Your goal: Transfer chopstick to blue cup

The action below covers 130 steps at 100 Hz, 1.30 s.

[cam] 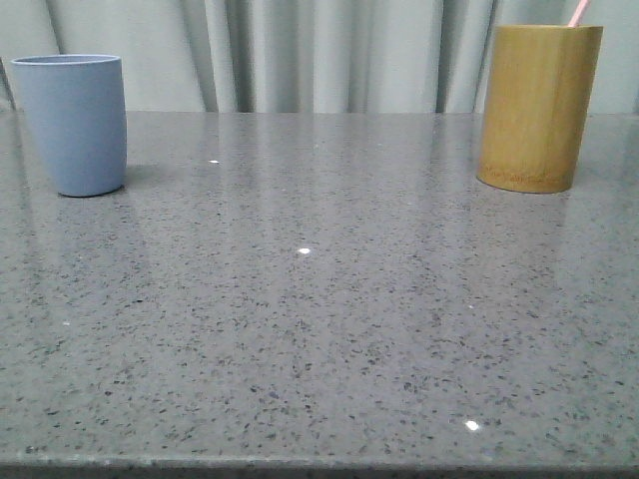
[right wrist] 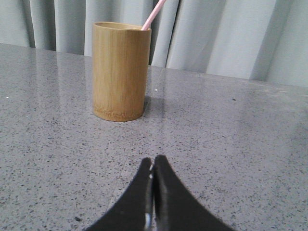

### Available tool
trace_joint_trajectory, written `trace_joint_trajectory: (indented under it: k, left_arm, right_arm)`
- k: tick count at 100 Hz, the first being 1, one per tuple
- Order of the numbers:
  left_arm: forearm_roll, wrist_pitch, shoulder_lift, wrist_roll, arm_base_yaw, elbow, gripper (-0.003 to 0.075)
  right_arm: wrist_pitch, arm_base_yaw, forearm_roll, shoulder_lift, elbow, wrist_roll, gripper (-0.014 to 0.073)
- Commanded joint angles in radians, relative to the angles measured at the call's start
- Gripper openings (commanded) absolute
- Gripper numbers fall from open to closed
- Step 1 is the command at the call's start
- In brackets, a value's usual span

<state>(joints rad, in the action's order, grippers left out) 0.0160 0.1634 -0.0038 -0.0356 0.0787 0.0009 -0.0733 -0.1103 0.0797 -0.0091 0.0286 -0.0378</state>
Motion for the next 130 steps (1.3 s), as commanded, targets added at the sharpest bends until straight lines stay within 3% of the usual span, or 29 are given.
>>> trace_joint_trajectory:
  k: [1,74,93,130]
  left_arm:
    - [0.003,-0.085,-0.034,-0.002,-0.003,0.011,-0.0019]
    - [0.003,-0.085,-0.034,-0.002,-0.003,0.011,-0.0019]
    - [-0.024,-0.091,-0.034,-0.002,-0.003,-0.001,-0.0019]
    - [-0.175,-0.011,0.008,-0.011,-0.003,-0.216,-0.0019]
  right_arm:
    - [0.085,0.004,0.005,-0.017,-0.001,0.0,-0.0067]
    - [0.089,0.004,0.005,-0.017,-0.001,0.0,-0.0067]
    - [0.149,0.004,0.005,-0.017,-0.007,0.0,-0.0067]
    - [-0.1,0.004,-0.04,0.027,-0.227,-0.029,-0.0067]
